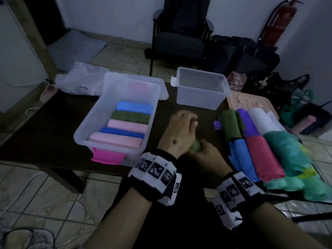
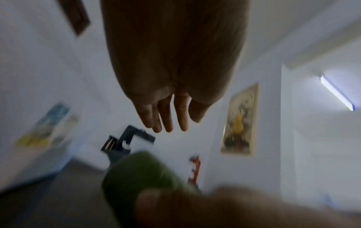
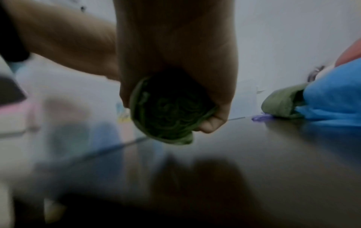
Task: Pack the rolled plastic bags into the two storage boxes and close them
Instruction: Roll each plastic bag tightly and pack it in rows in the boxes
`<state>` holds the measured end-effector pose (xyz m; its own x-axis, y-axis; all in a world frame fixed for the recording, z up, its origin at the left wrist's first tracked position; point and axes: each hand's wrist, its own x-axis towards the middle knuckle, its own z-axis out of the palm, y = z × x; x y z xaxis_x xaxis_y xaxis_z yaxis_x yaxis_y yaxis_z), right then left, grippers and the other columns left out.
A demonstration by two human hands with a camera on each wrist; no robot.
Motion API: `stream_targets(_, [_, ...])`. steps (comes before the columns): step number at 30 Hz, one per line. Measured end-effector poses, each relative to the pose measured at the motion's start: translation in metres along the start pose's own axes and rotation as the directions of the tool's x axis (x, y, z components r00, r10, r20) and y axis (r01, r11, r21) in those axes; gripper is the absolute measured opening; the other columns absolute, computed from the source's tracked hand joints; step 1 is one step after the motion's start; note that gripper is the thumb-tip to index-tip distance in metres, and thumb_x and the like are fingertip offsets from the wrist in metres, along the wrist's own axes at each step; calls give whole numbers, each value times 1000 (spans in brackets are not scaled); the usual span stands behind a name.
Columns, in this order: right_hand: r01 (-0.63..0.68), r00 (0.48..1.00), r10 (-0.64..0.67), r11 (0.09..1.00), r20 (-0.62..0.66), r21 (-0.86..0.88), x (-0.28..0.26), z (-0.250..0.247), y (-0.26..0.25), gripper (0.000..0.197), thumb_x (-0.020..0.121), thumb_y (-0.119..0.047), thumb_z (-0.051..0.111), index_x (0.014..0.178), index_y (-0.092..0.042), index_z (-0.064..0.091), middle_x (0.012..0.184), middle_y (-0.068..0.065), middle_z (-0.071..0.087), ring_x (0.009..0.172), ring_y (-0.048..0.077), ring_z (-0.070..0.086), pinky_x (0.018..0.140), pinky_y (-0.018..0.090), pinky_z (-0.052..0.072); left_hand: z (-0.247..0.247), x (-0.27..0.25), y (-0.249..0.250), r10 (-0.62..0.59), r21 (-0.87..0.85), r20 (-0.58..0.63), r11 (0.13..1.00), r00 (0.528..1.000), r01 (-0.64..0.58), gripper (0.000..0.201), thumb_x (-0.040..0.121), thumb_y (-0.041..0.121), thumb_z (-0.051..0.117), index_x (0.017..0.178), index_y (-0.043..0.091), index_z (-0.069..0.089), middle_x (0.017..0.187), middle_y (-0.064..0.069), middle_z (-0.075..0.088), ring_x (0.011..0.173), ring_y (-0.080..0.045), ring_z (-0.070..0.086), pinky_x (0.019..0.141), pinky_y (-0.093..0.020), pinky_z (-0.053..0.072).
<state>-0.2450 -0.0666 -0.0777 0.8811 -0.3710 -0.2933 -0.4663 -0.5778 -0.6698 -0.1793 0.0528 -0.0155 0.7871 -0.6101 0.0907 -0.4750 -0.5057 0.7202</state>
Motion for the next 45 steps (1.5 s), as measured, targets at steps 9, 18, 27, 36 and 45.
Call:
stream_targets(9, [374,925,-371,927,-82,27,24,-1,-147,55,76,-58,65,110,-19,48,94,-7,57,83,8,59,66,23,50,-135,-34,-102,-451,65,-482,836,751,545,39,96,28,41,115,-3,53,123,-27,52,114,-43,48,94,-44,38])
stream_targets(18, [533,837,-539,767,92,-356,53,59,-197,60,73,-61,67,100,-12,43,96,3,53,89,21,56,68,29,40,-123,-63,-132,-629,-202,-321,776,708,597,39,99,33,37,105,3,62,116,-24,59,109,-38,53,82,-33,39])
stream_targets(27, [487,842,-515,601,158,-634,45,68,-191,72,73,-68,61,113,-11,43,104,3,52,90,19,51,70,31,40,-107,-95,-130,-579,-329,-487,815,654,477,34,100,35,36,91,9,56,101,-20,61,99,-35,55,72,-26,30])
stream_targets(36, [529,849,-407,624,339,-575,31,78,-203,62,96,-58,25,131,-12,46,138,12,46,124,28,46,102,36,34,-101,-102,-130,-543,-382,-522,838,658,389,39,99,41,36,101,11,62,92,-11,62,90,-27,54,75,-31,36])
stream_targets(45, [437,899,-324,710,293,-553,29,104,-200,53,100,-47,20,134,-14,43,136,17,37,127,32,33,107,49,28,-98,-101,-133,-531,-380,-544,846,649,374,37,99,39,36,96,11,61,85,-5,59,82,-20,53,71,-27,33])
